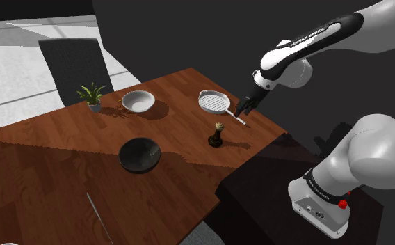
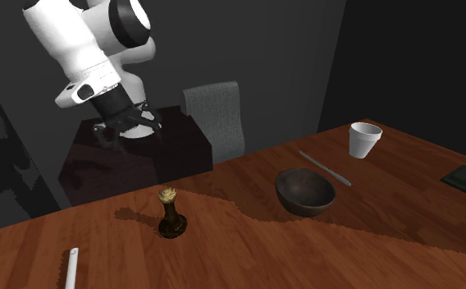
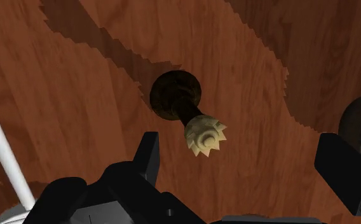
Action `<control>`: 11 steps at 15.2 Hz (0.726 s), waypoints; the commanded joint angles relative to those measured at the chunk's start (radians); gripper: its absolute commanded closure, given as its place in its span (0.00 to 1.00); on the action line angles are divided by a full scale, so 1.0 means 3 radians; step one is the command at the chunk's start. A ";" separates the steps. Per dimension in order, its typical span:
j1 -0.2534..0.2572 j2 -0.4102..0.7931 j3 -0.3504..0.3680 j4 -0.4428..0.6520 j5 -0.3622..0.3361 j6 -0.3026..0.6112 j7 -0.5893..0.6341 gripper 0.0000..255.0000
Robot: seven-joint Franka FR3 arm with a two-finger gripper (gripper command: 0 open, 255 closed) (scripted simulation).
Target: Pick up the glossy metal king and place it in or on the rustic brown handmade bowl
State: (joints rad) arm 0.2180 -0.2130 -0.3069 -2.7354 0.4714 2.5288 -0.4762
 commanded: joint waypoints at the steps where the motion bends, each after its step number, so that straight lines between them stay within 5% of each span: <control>1: 0.0183 0.0365 -0.0103 0.0108 0.0500 0.0195 -0.0442 0.00; 4: 0.0312 0.0899 -0.0107 0.0358 0.1320 0.0287 -0.1144 0.00; 7: 0.0260 0.1404 0.0032 0.0660 0.2022 0.0270 -0.1751 0.00; 11: 0.0236 0.1584 0.0132 0.0743 0.2254 0.0315 -0.1917 0.00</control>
State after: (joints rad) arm 0.2906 0.2432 -0.2753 -2.5218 1.1217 2.6199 -1.0315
